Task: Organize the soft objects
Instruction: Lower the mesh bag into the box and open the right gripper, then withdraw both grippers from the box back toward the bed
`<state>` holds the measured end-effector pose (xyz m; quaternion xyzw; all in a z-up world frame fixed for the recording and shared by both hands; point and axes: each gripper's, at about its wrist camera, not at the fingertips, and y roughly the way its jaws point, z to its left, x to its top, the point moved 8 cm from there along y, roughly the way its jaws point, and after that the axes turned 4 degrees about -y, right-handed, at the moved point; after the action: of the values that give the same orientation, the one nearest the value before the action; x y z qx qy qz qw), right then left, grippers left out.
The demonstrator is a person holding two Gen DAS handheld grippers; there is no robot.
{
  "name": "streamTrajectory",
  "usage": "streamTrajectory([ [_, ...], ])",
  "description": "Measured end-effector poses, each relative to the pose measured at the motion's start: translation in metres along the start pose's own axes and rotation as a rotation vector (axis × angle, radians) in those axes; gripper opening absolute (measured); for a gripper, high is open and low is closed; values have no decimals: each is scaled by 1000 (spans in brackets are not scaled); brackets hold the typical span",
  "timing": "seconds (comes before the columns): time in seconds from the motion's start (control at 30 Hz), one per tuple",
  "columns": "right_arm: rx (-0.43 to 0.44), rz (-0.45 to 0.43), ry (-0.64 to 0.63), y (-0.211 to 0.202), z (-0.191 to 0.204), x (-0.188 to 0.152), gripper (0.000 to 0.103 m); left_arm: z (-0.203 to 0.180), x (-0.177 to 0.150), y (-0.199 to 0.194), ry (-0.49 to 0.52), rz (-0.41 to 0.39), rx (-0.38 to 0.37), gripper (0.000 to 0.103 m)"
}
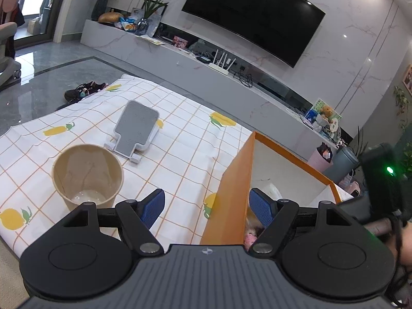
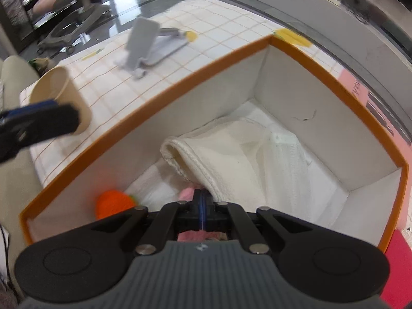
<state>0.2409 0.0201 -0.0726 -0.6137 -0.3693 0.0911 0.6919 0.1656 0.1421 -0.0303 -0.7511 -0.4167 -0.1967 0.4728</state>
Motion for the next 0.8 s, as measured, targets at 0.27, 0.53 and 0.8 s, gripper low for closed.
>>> streamTrajectory([
  [0.27, -59, -4, 64, 15, -22, 9, 0, -9, -5, 0, 45, 9, -9, 87],
  [0.53, -26, -57, 52, -14, -8, 7, 4, -17, -11, -2, 130, 35, 24, 87],
  [0.8, -7, -104, 37, -73, 5, -21, 37, -29, -7, -20, 146, 24, 44, 87],
])
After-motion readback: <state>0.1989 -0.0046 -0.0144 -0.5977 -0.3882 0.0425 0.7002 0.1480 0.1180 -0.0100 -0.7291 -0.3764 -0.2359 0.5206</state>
